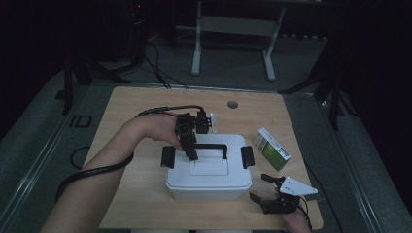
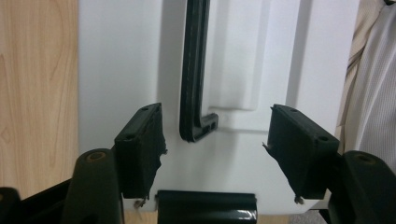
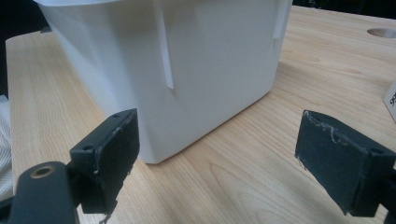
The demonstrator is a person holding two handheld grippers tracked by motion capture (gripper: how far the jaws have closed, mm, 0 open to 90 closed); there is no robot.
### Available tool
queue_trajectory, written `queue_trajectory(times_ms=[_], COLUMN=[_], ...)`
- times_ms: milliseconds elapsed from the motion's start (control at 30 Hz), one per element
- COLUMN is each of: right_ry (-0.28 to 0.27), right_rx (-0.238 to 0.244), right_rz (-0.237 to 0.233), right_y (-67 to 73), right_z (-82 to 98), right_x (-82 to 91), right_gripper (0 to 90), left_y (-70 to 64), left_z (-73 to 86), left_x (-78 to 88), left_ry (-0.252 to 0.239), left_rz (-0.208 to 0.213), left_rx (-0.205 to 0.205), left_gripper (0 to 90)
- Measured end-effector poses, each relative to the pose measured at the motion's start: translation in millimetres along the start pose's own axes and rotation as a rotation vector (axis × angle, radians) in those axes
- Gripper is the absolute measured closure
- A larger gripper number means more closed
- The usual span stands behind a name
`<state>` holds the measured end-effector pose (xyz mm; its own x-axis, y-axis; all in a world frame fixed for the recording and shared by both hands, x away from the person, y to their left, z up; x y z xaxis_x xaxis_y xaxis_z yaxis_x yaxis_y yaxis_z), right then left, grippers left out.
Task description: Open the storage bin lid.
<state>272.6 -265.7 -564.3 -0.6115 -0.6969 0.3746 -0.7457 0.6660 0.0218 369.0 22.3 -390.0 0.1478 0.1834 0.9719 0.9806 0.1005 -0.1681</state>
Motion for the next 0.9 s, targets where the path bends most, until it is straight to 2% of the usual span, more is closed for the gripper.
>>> queue_trajectory(times_ms=[367,467,900], right_ry=[-0.001,-0.001,0.0], right_rx=[-0.001,-0.001,-0.002], right_rz=[-0.002,-0.004,-0.003], right_y=[0.3,0.3,0.2], right_z=[-0.1,0.0,0.5], right_x=[-0.2,-0.2,-0.2], right_gripper=[13.3,13.3,13.3], left_y=[7.8,7.4,4.7], left_z=[-16.7,-21.2,-33.9], left_x=[-9.3,-11.4,-22.4], left_ry=[0.014,0.014,0.077], left_rz=[0.003,0.012,0.024], left_rx=[-0.015,-0.036,-0.057], left_gripper=[47.3,52.6,79.5])
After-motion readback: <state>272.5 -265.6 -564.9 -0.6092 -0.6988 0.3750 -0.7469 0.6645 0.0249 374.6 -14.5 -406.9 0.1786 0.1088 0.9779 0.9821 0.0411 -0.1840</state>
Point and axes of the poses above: each handheld gripper's, and its own axes: x roughly backward along the jaws, z roughly out of its underside, y roughly to its left, the point moved 4 cm from there along -x, roughly forward along the jaws, and after that the axes turned 6 degrees about z, right-handed, at the moved point
